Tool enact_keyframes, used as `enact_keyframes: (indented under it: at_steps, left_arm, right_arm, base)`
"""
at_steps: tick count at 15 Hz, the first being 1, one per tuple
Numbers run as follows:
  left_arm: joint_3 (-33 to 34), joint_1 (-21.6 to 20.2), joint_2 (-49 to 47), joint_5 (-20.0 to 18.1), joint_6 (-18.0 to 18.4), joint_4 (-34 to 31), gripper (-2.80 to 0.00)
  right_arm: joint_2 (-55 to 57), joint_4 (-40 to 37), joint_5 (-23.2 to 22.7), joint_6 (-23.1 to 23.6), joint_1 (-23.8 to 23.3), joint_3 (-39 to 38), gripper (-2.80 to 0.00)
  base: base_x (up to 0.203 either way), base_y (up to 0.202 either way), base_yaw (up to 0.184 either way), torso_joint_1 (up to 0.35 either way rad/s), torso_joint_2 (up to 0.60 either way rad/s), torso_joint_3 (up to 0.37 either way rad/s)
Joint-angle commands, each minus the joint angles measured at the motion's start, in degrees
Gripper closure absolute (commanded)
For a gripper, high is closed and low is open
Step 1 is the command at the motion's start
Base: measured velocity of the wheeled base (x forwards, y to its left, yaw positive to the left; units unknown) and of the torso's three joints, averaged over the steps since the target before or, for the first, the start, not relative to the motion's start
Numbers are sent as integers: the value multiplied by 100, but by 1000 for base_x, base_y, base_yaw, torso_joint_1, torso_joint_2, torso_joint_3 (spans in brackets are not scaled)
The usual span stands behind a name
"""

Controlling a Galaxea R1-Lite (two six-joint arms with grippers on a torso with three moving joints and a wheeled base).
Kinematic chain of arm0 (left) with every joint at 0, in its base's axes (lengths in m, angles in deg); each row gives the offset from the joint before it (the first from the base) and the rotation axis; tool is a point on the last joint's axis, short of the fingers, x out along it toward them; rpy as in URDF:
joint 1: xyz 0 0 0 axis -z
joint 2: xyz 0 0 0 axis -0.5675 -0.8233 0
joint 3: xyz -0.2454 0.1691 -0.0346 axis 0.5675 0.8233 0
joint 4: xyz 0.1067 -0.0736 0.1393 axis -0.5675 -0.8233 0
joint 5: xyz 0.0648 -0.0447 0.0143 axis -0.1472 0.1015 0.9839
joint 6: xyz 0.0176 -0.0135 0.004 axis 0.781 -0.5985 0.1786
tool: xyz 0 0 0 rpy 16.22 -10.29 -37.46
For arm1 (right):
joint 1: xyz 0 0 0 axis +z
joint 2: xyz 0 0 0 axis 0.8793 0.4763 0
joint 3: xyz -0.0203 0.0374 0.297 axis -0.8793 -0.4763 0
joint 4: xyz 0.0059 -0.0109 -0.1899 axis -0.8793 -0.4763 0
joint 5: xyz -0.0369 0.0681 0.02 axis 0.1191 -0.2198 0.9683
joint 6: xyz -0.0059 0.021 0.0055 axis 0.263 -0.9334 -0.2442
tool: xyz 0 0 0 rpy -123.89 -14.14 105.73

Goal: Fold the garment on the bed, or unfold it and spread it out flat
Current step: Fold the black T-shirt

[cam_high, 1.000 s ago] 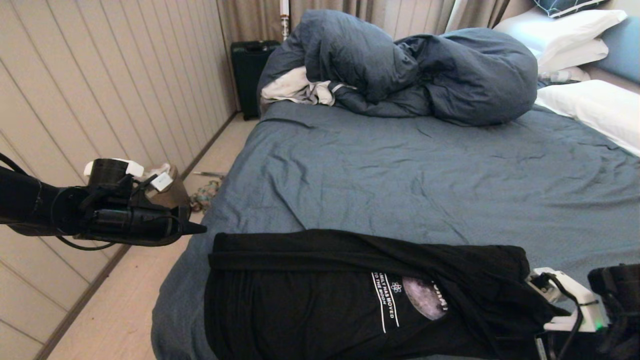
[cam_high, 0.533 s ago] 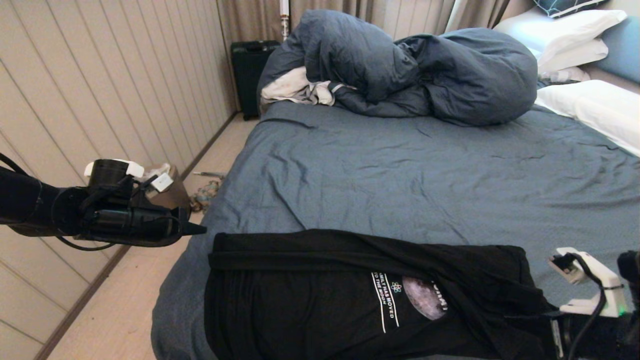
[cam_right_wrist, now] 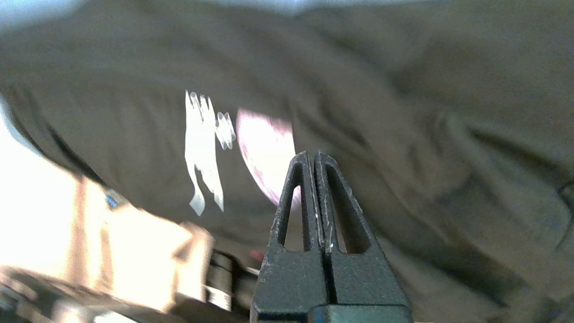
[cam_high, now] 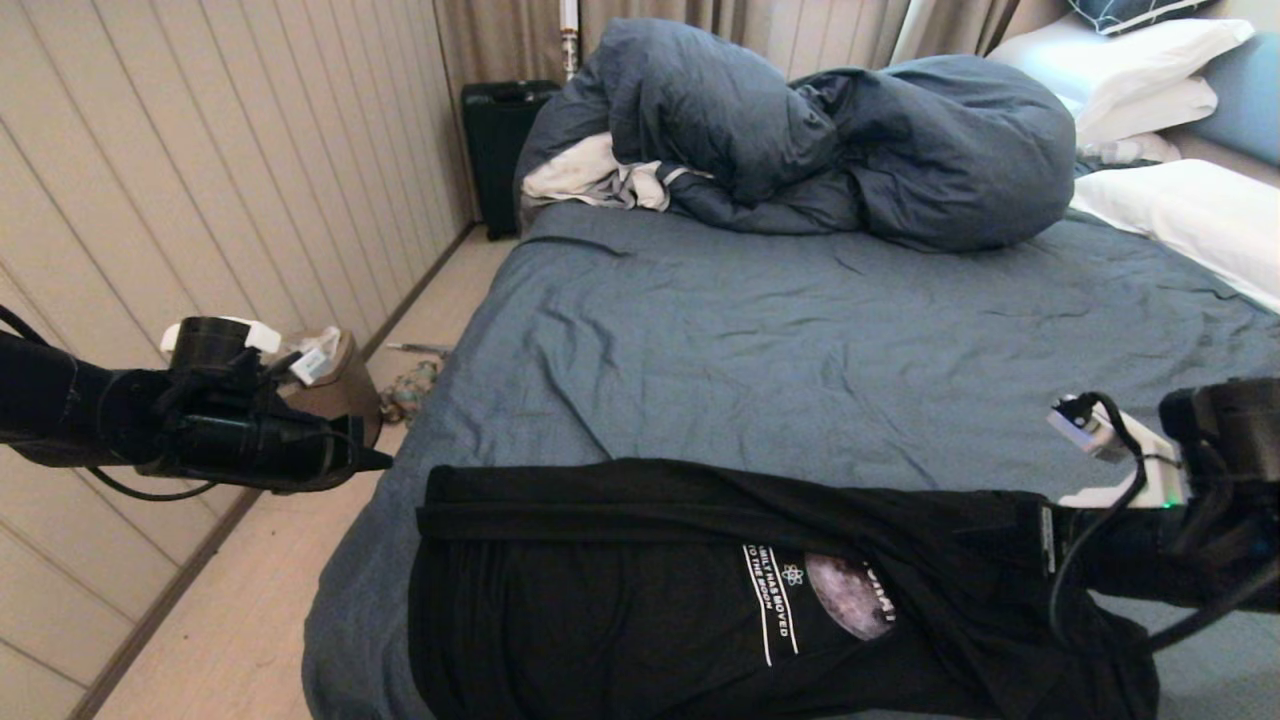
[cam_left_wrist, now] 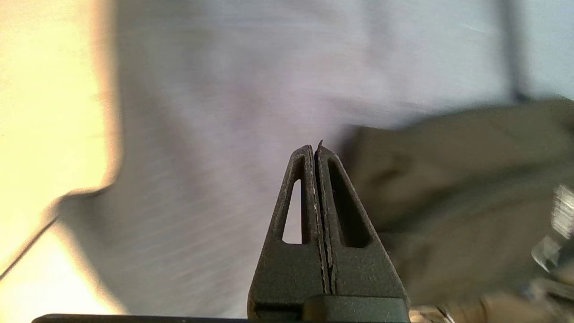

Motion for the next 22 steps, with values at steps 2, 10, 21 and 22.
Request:
enact_keyframes:
  at_steps: [2, 10, 21, 22]
  left_arm:
    - [317, -237, 287, 53, 42, -484, 0]
    - [2777, -240, 1054, 57, 1007, -628, 0]
    - [3642, 1038, 843, -160, 1154, 4, -280]
    - [3394, 1176, 628, -148, 888, 25, -280]
  right_arm:
    - [206, -750, 19, -736, -56, 913, 0]
    - [370, -3398, 1686, -1776, 100, 2799, 0]
    - [867, -4121, 2339, -2026, 298, 3882, 0]
    - [856, -4129, 2348, -2000, 299, 3956, 0]
  base:
    - [0, 0, 0, 0, 0, 0]
    - [0, 0, 0, 0, 0, 0]
    - [0, 0, 0, 0, 0, 0]
    - [0, 0, 0, 0, 0, 0]
